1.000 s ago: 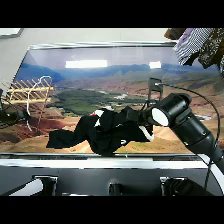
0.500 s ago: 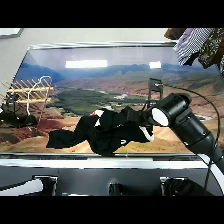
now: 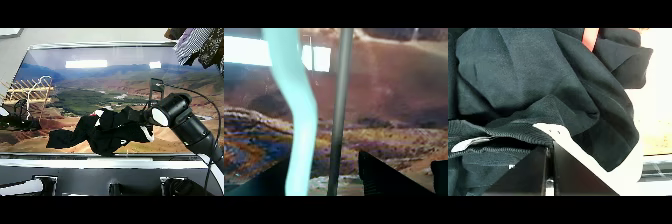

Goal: Fold the clothes and pants, and hang the long-sleeved shirts on hangers.

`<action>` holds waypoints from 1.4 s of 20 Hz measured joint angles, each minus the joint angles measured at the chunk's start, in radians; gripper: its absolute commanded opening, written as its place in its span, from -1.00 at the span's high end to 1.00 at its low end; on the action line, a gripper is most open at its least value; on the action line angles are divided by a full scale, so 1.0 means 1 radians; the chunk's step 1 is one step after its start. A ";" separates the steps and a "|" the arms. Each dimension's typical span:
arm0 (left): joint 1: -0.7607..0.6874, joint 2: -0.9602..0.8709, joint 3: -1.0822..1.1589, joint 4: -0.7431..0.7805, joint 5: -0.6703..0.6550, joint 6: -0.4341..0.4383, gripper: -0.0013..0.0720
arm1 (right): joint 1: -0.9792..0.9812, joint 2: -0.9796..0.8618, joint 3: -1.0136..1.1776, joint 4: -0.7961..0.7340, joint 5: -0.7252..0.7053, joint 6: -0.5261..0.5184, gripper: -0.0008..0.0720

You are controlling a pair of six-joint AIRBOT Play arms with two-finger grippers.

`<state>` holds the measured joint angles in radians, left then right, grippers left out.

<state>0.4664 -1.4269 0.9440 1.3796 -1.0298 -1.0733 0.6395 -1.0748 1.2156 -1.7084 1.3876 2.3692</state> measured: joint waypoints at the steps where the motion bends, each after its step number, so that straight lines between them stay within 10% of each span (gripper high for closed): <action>1: 0.000 0.000 -0.008 -0.001 0.003 0.001 0.12 | 0.000 0.000 0.000 0.000 0.000 0.000 0.87; 4: 0.000 0.000 -0.018 0.001 0.011 0.005 0.86 | 0.000 0.000 0.000 -0.003 0.000 0.003 0.87; 21: -0.108 0.247 0.270 -0.105 0.013 0.049 0.86 | 0.000 0.000 0.000 -0.072 -0.001 -0.012 0.87; 28: -0.297 0.415 0.233 -0.134 -0.222 0.292 0.87 | 0.000 0.000 0.000 -0.122 0.004 -0.081 0.87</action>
<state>0.1696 -1.0115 1.1767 1.2457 -1.2518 -0.7815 0.6395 -1.0748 1.2156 -1.8309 1.3918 2.2883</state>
